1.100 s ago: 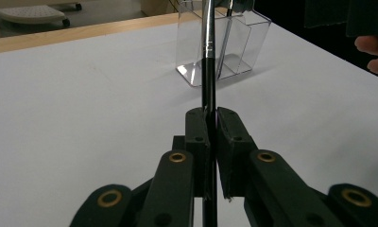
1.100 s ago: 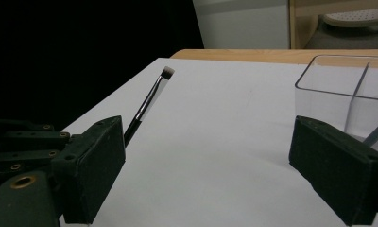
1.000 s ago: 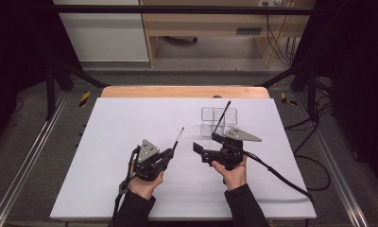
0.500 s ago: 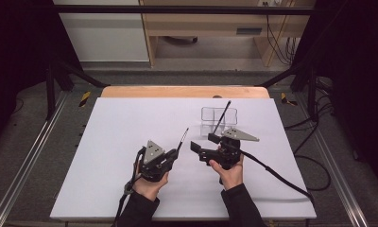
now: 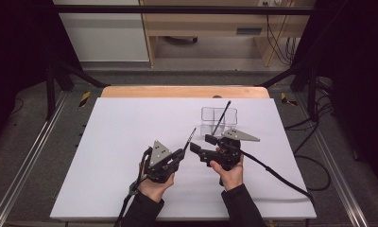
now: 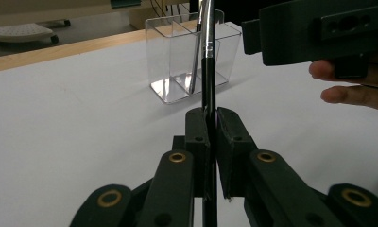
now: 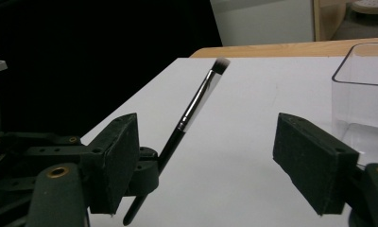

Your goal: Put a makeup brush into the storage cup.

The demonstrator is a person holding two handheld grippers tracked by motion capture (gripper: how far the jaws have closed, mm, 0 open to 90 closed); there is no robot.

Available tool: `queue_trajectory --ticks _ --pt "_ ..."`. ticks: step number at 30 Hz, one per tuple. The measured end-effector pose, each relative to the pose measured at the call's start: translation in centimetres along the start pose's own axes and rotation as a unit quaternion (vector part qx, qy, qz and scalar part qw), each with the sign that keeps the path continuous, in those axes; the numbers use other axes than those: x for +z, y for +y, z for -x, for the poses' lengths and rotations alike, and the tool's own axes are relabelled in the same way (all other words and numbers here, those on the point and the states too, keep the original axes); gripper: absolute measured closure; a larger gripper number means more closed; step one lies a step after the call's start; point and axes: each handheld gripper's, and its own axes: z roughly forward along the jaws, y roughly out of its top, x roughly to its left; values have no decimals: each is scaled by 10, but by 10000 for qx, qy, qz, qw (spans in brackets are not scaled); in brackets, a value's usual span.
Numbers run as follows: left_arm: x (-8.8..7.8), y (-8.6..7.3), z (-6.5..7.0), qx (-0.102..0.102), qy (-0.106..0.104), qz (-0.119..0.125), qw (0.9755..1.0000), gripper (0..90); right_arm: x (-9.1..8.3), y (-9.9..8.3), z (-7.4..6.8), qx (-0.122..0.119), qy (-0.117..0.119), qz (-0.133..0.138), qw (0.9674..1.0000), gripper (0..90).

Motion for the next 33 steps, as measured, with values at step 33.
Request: queue_trajectory --ticks 33 --pt "6 0 24 113 -141 117 9998 831 2 -2 1 323 220 -77 9992 561"
